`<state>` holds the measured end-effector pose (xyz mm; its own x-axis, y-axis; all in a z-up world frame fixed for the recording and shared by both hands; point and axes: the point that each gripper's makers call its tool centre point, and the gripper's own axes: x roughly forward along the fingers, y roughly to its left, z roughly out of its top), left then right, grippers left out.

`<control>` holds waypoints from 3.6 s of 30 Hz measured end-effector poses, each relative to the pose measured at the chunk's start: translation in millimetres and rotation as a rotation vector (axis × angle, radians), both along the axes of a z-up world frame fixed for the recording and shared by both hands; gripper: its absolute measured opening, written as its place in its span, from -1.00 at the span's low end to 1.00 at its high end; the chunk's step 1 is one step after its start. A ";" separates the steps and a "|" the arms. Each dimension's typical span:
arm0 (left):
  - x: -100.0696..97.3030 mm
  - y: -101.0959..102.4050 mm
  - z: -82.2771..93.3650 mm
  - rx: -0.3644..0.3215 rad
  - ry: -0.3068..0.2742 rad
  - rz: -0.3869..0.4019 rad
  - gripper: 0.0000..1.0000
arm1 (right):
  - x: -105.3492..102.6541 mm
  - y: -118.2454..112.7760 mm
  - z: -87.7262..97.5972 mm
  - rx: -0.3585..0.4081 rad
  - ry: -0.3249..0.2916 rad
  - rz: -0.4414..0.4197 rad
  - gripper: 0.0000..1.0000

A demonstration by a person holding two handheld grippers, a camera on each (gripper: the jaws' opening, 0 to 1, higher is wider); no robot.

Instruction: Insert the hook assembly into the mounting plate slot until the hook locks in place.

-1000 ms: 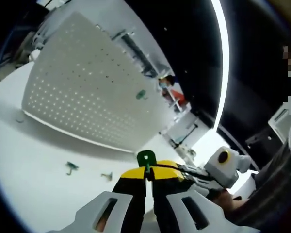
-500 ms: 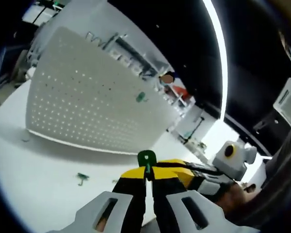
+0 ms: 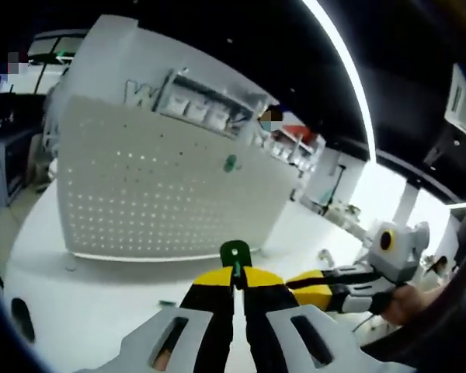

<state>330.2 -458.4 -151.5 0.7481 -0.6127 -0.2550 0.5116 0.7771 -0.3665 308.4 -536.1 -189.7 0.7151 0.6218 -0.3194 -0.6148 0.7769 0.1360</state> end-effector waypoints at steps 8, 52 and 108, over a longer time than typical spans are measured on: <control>-1.9 -1.9 -2.9 0.051 -0.003 0.014 -0.95 | -12.3 -16.4 -10.6 -0.079 0.015 0.008 -0.74; 144.6 -5.6 49.5 0.303 -0.332 0.438 -0.95 | -27.7 -104.9 -33.4 -0.118 0.136 0.078 -0.73; 257.3 -72.5 54.1 0.379 -0.364 0.497 -0.95 | 1.5 -143.9 -49.7 -0.080 0.215 0.022 -0.75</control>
